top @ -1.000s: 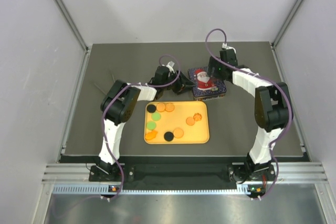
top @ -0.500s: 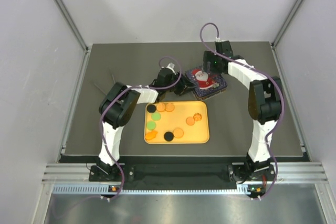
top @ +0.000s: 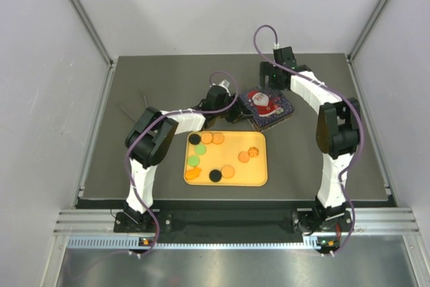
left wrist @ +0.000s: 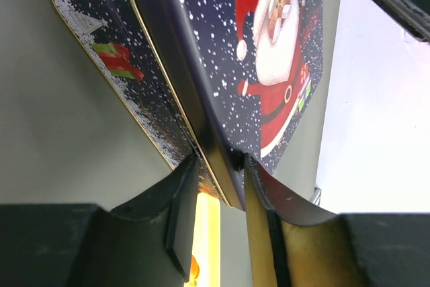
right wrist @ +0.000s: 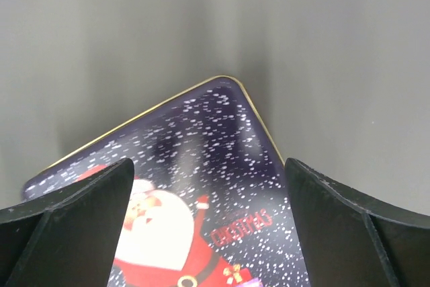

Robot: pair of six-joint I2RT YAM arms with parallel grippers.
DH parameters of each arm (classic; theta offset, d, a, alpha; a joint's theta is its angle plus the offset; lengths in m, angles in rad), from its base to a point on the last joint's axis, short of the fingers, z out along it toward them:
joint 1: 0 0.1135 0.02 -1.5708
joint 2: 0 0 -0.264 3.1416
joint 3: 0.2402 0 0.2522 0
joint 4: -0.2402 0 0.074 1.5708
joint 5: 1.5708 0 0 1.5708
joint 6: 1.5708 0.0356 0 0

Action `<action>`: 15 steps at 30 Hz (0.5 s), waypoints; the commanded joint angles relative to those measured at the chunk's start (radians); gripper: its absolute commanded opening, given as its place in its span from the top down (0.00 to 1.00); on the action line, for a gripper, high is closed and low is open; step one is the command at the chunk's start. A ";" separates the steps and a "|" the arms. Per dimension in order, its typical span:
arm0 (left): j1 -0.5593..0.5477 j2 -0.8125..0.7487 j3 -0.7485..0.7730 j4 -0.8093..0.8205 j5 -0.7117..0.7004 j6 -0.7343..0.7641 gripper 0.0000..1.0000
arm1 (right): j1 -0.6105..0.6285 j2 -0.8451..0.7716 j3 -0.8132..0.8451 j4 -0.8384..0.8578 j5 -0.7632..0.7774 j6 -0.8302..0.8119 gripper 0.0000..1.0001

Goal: Pack the cookies

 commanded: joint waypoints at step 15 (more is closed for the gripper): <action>0.087 -0.187 0.079 -0.136 0.036 0.185 0.59 | 0.015 -0.215 -0.143 0.069 -0.078 0.053 0.27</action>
